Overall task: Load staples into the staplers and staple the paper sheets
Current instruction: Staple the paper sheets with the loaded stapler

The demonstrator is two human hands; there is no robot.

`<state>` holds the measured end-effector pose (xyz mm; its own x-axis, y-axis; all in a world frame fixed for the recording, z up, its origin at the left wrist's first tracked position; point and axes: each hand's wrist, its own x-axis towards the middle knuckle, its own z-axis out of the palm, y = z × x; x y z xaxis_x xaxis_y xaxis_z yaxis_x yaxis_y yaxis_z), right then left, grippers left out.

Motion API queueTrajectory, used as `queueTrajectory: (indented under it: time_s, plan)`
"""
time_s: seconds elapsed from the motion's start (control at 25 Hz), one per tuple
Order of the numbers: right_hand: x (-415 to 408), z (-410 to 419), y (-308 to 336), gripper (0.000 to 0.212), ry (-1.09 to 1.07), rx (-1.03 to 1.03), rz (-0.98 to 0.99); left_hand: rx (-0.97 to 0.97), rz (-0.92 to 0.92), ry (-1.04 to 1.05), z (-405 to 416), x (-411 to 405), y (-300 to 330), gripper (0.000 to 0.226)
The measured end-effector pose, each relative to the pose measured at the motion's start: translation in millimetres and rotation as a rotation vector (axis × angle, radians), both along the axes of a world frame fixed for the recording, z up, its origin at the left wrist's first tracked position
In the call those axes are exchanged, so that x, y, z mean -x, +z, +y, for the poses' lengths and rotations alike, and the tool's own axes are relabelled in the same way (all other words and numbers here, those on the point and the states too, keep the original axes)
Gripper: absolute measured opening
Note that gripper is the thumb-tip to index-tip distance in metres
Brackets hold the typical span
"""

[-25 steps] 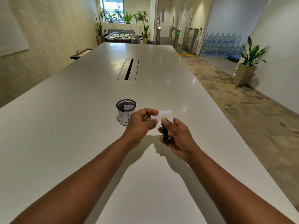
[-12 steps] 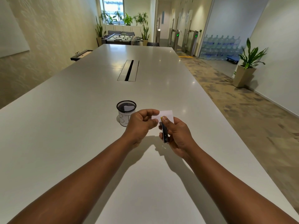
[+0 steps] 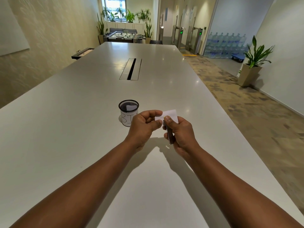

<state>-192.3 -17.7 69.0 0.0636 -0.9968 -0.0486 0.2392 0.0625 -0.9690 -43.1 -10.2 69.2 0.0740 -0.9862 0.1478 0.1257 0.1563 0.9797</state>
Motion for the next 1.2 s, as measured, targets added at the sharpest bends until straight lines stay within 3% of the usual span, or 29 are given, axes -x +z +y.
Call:
queueTrajectory:
  time_s: [0.32,0.48,0.68,0.88,1.2]
  plan:
    - [-1.2,-1.9,-5.6,0.028,0.090,-0.090,-0.075,-0.030,-0.061,0.078,-8.6,-4.1,-5.2,0.030]
    - [2.2,-11.4,-15.3,0.009,0.030,-0.126,0.021,-0.066,-0.028,0.231,-17.5,-9.2,-9.6,0.031]
    - [5.5,-24.5,-38.8,0.027,-0.173,-0.021,0.559,-0.070,-0.025,0.245,-24.2,-11.8,-13.3,0.033]
    - [1.1,-38.4,-55.8,0.042,-0.211,0.149,1.116,-0.082,-0.040,0.231,-28.0,-13.6,-16.3,0.032]
    - [-4.2,-57.3,-64.8,0.041,-0.130,0.175,1.343,-0.112,-0.065,0.207,-33.1,-19.3,-18.4,0.033]
